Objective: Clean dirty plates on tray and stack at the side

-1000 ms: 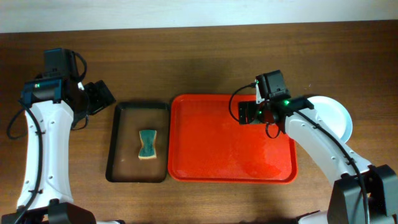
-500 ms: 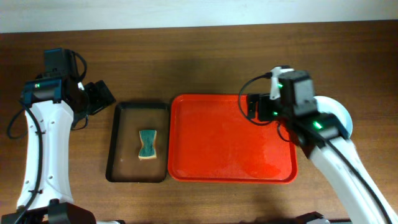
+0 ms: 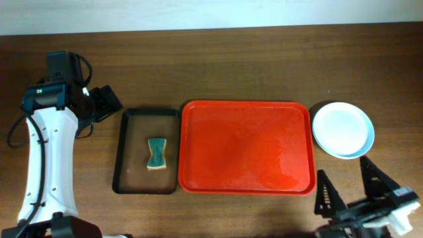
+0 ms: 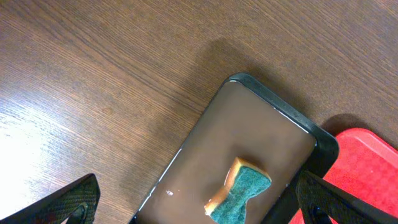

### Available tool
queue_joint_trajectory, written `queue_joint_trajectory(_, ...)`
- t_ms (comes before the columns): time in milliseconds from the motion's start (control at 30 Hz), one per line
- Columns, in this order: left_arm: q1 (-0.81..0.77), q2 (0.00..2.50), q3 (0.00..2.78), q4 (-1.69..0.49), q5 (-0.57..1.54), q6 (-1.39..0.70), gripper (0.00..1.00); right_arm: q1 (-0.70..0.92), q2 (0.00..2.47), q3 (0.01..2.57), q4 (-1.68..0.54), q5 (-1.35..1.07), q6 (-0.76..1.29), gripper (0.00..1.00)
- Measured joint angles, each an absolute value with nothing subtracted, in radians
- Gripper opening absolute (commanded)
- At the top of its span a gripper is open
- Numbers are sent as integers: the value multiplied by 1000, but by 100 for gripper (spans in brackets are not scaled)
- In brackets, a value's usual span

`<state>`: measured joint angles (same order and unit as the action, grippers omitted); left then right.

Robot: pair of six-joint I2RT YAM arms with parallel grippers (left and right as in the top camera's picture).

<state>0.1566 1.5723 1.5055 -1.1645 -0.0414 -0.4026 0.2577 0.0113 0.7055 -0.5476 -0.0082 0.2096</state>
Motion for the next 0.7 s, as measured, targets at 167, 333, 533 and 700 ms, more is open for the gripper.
queue_joint_trajectory(167, 157, 1572, 1505, -1164, -42, -405, 99, 258, 11, 391, 191, 56, 210, 99)
queue_joint_trajectory(333, 157, 1572, 1505, -1163, -42, -405, 99, 258, 10, 119, 288, 106, 211, 98)
queue_joint_trajectory(533, 157, 1572, 1505, -1164, -42, -405, 99, 213, 10, 10, 66, 134, 210, 99)
queue_joint_trajectory(700, 157, 1572, 1505, -1164, -42, -405, 99, 215, 11, 10, -63, 112, 49, 98)
